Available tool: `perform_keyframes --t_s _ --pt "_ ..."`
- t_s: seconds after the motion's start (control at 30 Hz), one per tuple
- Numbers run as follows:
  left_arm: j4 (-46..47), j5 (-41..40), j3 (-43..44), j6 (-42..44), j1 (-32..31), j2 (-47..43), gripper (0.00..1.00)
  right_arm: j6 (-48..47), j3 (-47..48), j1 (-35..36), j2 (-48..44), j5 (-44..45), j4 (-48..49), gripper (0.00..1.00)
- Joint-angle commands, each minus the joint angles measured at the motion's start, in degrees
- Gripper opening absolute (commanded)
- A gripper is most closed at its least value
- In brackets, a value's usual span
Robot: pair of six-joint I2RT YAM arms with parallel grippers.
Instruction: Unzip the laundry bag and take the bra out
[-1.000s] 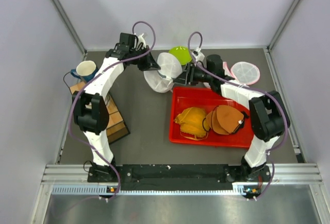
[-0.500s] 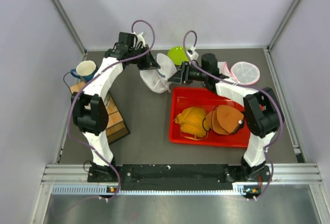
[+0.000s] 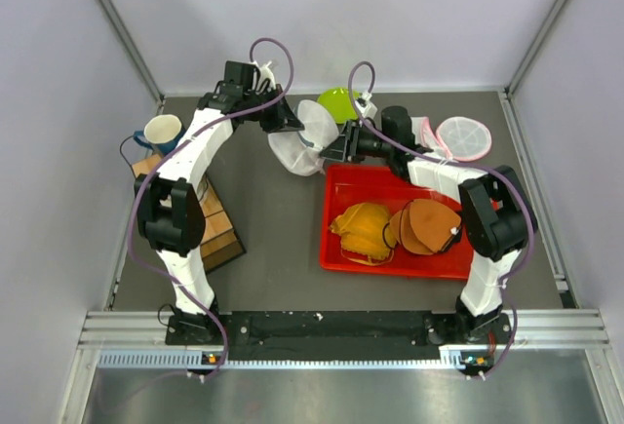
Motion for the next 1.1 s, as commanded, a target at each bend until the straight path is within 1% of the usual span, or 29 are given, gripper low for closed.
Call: perform_keyframes --t_s 0.0,0.1,0.13,0.17,0.2,0.27,0.3,0.4,0.83,0.9,0.97,1.07 --pt "3.17 1.87 -0.31 0.33 0.14 -3.99 0.00 0.08 0.26 0.81 -1.85 0.52 3.22 0.35" --pt "3.26 1.69 -0.40 0.42 0.22 -4.16 0.00 0.17 0.44 0.81 -1.85 0.61 3.04 0.29" --pt "3.26 1.69 -0.31 0.51 0.22 -4.16 0.00 -0.09 0.44 0.72 -2.02 0.69 2.78 0.25" --pt "3.26 1.60 -0.31 0.42 0.22 -4.16 0.00 -0.35 0.44 0.81 -2.02 0.78 2.52 0.23" --pt "3.26 1.78 -0.22 0.42 0.22 -4.16 0.00 -0.62 0.35 0.81 -2.11 1.13 1.99 0.18" --pt "3.17 1.78 -0.05 0.51 0.22 -4.16 0.00 -1.41 0.09 0.81 -2.46 1.31 1.37 0.13" --pt "3.08 1.78 -0.13 0.60 0.22 -4.16 0.00 -1.41 -0.09 0.72 -2.64 1.75 1.29 0.07" --pt "3.00 1.78 -0.05 0.86 0.22 -4.07 0.00 -2.73 -0.71 0.72 -3.25 2.54 -0.21 0.01" --pt "1.06 1.60 0.04 3.15 1.80 -4.16 0.00 -7.82 -4.92 -0.77 -4.48 2.98 -4.25 0.00" --pt "1.06 1.51 0.30 2.97 2.07 -3.46 0.00 -9.75 -4.84 -0.78 -4.83 3.68 -7.22 0.00" --pt "1.67 0.38 0.48 2.36 1.98 -2.41 0.00 -10.81 -4.84 -0.78 -5.10 3.77 -8.12 0.00" --pt "2.73 0.02 2.41 0.51 2.07 0.48 0.00 -9.33 -4.93 -0.25 -5.80 3.51 -6.72 0.00"
